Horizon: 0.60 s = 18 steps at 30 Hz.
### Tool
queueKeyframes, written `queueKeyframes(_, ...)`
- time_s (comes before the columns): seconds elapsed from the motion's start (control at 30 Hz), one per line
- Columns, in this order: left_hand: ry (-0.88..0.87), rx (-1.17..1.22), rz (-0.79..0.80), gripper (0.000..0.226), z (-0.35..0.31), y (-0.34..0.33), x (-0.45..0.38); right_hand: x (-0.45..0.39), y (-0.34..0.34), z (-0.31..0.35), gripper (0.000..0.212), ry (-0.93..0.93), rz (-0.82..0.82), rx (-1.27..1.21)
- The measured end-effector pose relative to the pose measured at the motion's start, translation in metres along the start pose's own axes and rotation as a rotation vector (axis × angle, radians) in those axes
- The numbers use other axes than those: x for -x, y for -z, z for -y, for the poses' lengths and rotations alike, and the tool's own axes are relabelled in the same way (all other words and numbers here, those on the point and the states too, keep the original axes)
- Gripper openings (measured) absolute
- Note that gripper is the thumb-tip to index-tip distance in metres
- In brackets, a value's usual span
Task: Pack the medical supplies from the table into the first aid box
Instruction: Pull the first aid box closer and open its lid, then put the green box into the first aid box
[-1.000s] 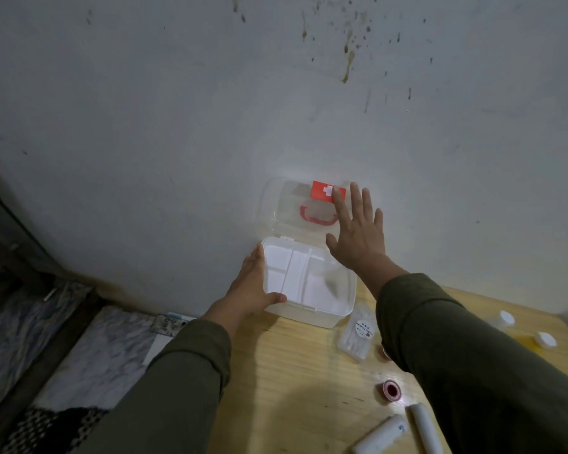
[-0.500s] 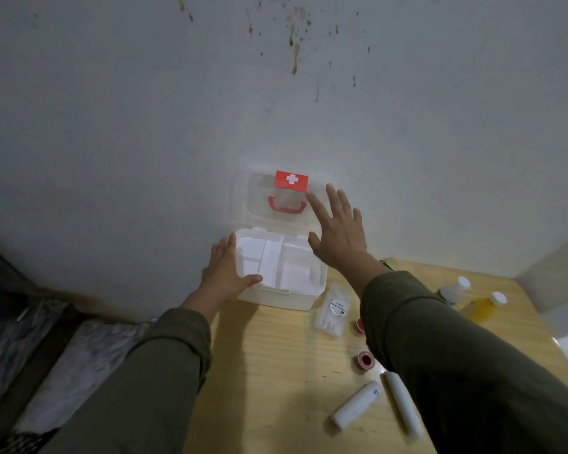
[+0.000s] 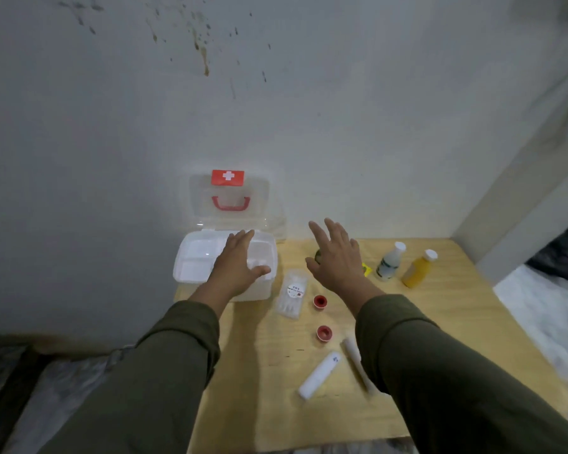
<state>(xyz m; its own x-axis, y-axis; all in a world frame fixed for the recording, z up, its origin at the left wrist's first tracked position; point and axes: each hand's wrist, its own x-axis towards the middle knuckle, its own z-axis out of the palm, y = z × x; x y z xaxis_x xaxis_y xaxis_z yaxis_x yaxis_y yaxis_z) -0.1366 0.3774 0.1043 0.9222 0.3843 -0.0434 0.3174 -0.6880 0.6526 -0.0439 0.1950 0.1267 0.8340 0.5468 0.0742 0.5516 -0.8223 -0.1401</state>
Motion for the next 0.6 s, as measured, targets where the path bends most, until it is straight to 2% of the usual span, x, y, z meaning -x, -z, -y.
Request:
queueKeyframes(0.3, -0.175, -0.165, 0.253, 0.088, -0.059, -0.052, -0.043, 0.030, -0.011, -0.074, 0.075, -0.257, 0.036, -0.043)
queueKeyframes(0.5, -0.087, -0.333, 0.447, 0.095, -0.058, -0.093, -0.066, 0.021, -0.033, -0.093, 0.080, -0.308, 0.066, -0.181)
queueKeyframes(0.6, -0.019, -0.372, 0.475, 0.095, -0.050, -0.109, -0.078, 0.011, -0.049, -0.098, 0.083, -0.308, 0.098, -0.246)
